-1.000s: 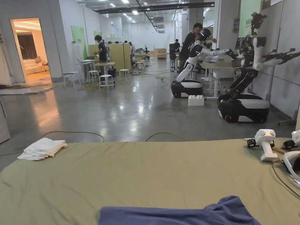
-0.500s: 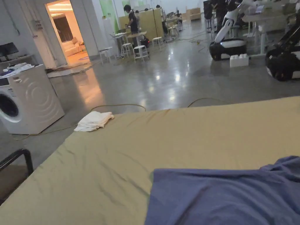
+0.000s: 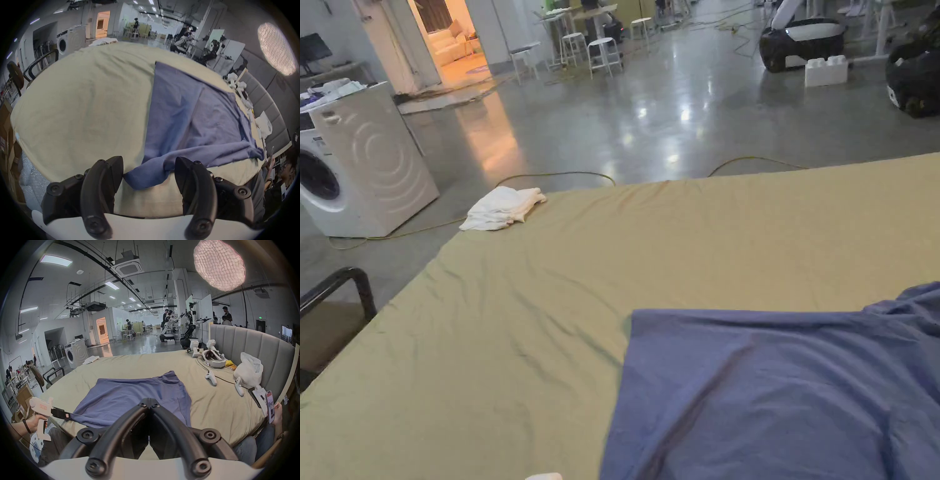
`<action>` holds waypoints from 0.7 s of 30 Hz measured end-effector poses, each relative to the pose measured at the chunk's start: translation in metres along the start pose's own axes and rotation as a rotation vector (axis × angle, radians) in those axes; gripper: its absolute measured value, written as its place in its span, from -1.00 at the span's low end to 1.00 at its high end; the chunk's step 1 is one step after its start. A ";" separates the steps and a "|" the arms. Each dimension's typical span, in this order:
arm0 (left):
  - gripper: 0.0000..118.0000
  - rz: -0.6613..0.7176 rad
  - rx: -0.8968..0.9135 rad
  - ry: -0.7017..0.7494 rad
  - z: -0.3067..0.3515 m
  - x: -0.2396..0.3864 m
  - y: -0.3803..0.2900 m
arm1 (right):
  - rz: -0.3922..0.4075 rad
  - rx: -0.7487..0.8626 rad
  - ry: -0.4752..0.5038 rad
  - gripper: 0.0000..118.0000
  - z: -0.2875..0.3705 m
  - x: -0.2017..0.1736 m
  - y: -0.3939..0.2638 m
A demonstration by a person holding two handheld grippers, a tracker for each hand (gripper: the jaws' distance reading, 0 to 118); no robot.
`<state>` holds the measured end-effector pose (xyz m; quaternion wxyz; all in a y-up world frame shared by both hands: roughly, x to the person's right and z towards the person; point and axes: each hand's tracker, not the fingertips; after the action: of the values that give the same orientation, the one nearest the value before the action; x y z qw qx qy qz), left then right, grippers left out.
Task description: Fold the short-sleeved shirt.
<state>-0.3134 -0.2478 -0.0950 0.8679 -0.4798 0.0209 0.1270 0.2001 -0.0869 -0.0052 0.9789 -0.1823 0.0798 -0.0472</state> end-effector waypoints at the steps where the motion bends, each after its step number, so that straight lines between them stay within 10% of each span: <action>1: -0.39 -0.005 -0.027 -0.010 -0.003 0.001 0.001 | -0.003 -0.003 -0.001 -1.00 0.000 0.001 0.000; 2: -0.69 -0.012 -0.035 -0.013 -0.007 0.003 0.002 | -0.003 -0.005 -0.007 -1.00 0.001 0.000 0.001; 10: -0.83 -0.113 -0.126 0.049 -0.026 0.024 0.011 | -0.031 -0.093 -0.094 -0.93 -0.010 0.032 -0.011; 11: -0.83 -0.115 -0.141 0.053 -0.028 0.024 0.014 | -0.032 -0.143 -0.113 -0.55 -0.022 0.043 -0.018; 12: -0.83 -0.122 -0.159 0.053 -0.030 0.024 0.016 | -0.039 -0.204 -0.132 0.26 -0.036 0.054 -0.026; 13: -0.83 -0.134 -0.169 0.055 -0.031 0.024 0.018 | -0.032 -0.287 -0.165 0.54 -0.052 0.066 -0.039; 19: -0.83 -0.160 -0.169 0.067 -0.031 0.025 0.013 | -0.076 -0.539 -0.194 0.46 -0.130 0.137 -0.100; 21: -0.83 -0.160 -0.167 0.071 -0.031 0.027 0.012 | -0.079 -0.555 -0.203 0.14 -0.143 0.144 -0.107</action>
<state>-0.2881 -0.2623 -0.1263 0.8309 -0.5549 0.0026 0.0413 0.3106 -0.2534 -0.1178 0.8921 -0.4495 -0.0156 -0.0432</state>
